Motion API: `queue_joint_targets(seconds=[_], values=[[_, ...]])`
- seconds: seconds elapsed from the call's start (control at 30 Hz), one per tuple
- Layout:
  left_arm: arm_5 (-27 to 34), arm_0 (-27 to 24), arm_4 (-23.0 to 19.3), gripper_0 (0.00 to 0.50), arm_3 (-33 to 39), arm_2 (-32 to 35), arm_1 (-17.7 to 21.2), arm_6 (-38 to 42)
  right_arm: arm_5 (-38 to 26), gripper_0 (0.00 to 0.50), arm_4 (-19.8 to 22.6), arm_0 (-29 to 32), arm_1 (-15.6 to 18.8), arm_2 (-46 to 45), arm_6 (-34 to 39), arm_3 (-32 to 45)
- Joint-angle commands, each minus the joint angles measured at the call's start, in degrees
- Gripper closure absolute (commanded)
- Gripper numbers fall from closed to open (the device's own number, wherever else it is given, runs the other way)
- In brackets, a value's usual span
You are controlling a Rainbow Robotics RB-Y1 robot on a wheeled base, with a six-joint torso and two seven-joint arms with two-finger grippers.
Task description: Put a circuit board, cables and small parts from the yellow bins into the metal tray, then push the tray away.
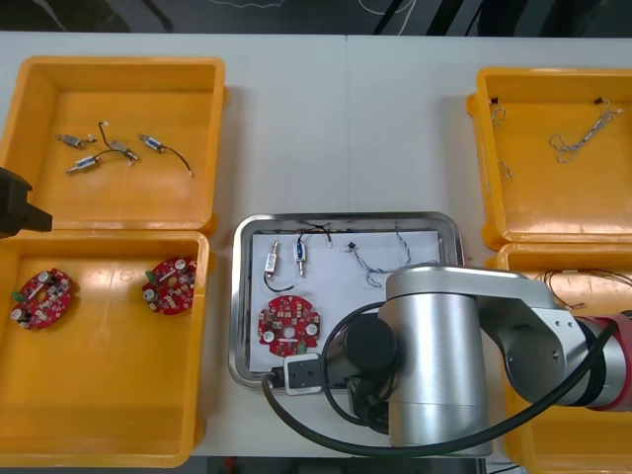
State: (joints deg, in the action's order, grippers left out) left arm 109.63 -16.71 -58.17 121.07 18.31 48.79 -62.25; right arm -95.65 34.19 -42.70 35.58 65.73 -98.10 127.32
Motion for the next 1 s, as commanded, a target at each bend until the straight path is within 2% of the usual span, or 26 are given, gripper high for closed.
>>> queue_joint_targets(seconds=[0.03, 0.17, 0.43, 1.0], values=[[0.37, 1.16, -0.54, 0.0, 1.8, 1.73, 2.45, -3.06, 1.17, 0.0, 0.0, 0.17, -2.79, 1.6, 0.02, -2.34], [0.37, 1.42, -0.54, 0.0, 1.8, 1.64, 2.45, -3.32, 1.88, 0.0, -0.79, 1.57, -3.94, 1.69, 0.19, -4.19], [0.37, 2.56, -0.01, 0.0, 1.8, 1.64, 3.5, -3.85, 2.58, 0.0, -5.45, 5.09, -6.22, 1.86, 0.37, -6.38], [0.37, 2.92, -0.01, 0.0, 1.71, 1.64, 3.59, -4.11, 2.58, 0.0, -10.1, 8.16, -5.52, 1.95, 0.63, -6.38]])
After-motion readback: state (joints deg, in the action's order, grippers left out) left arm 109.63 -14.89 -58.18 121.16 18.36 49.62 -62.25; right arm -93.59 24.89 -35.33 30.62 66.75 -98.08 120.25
